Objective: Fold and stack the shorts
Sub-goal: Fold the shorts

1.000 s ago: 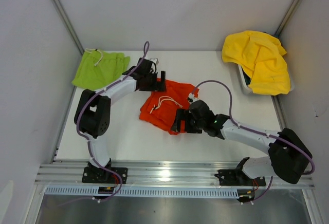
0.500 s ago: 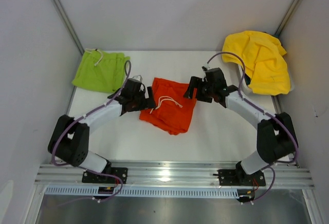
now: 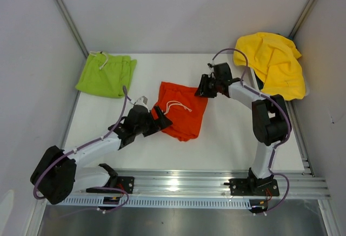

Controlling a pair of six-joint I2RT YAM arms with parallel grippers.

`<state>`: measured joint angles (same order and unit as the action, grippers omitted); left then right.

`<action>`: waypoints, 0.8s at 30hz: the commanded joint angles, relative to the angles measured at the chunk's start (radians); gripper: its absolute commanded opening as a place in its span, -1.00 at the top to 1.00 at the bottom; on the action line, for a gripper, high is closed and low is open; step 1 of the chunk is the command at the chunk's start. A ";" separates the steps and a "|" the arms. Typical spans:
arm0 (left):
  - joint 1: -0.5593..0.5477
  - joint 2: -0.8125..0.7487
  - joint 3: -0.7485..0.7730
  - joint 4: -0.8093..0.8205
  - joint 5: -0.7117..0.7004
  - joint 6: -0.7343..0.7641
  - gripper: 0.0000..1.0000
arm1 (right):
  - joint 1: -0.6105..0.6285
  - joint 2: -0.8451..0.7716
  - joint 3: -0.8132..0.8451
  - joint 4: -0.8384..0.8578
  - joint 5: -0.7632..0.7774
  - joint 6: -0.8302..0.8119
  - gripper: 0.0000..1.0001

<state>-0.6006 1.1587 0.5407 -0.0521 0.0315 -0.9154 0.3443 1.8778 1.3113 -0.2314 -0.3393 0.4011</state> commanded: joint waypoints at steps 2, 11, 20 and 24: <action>-0.063 0.039 0.013 0.158 -0.027 -0.122 -0.98 | -0.007 0.095 0.097 -0.019 0.006 -0.041 0.22; -0.116 0.251 0.065 0.268 0.010 -0.195 -0.98 | -0.004 0.075 -0.091 -0.017 0.108 0.031 0.40; -0.171 0.176 0.033 0.160 -0.100 -0.289 -0.98 | 0.047 -0.034 -0.219 0.001 0.169 0.067 0.42; -0.203 0.070 0.024 0.060 -0.191 -0.356 -0.98 | 0.050 -0.034 -0.233 0.009 0.174 0.071 0.42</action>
<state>-0.7776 1.3193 0.5644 0.0750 -0.0639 -1.1927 0.3862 1.8538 1.1038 -0.1940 -0.2020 0.4644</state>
